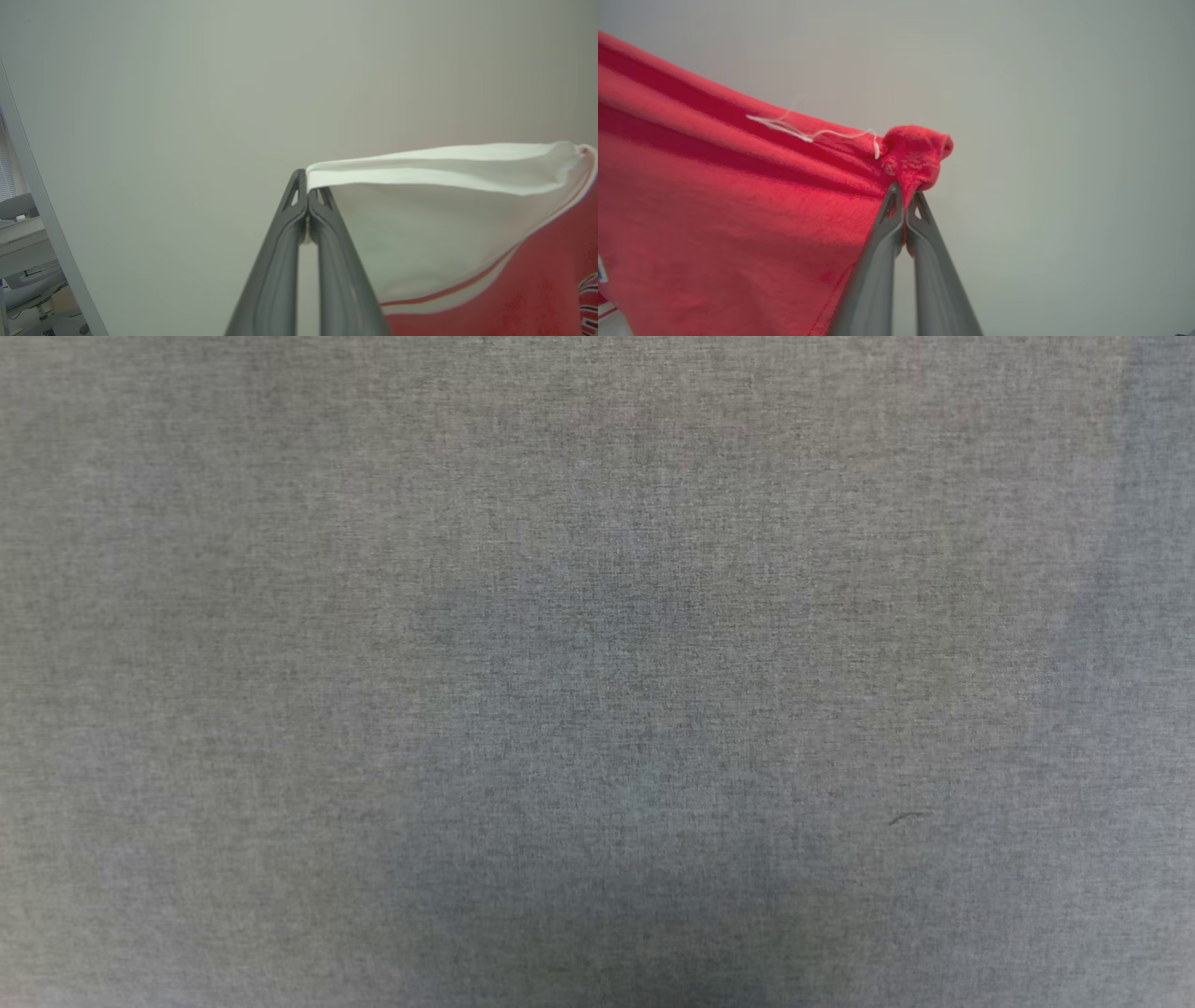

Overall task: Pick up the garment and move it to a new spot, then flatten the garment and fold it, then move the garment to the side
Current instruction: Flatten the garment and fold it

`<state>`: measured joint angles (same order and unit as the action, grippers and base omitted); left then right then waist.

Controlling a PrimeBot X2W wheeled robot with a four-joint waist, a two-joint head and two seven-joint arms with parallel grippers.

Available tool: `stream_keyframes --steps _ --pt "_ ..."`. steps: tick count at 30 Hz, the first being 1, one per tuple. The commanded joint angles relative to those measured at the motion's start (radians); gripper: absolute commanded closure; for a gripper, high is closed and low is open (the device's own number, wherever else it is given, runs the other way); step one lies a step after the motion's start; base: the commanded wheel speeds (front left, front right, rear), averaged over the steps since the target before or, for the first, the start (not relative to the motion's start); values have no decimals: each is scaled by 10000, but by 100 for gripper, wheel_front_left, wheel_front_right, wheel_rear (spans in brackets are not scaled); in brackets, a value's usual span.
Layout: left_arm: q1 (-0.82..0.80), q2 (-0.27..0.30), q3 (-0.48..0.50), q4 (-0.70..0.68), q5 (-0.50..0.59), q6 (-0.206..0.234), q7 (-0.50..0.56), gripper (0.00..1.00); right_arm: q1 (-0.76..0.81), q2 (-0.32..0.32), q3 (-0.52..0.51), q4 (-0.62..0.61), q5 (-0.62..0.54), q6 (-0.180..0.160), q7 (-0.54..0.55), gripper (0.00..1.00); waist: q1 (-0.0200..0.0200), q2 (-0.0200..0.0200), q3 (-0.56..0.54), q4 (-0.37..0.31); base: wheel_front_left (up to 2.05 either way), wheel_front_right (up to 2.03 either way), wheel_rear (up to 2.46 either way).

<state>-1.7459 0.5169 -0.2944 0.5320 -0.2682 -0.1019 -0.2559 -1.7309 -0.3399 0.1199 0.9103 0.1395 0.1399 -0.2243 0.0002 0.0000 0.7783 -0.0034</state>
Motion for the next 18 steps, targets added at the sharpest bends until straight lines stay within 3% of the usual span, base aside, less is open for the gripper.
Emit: stream_keyframes --steps 1,8,18 --pt "563 -55 158 -224 -72 74 -56 100 459 -127 129 171 54 -92 -99 100 -2 0 -113 81 0 0 0" --pt "3189 -638 168 -1061 -219 -104 -57 100 2020 -277 800 234 698 -92 -331 100 -2 0 -807 281 0 0 0" --pt "6978 -1052 -285 -1269 -457 -225 -58 100 5064 -681 1904 -949 1845 -92 -372 100 -2 0 -2467 435 0 0 0"
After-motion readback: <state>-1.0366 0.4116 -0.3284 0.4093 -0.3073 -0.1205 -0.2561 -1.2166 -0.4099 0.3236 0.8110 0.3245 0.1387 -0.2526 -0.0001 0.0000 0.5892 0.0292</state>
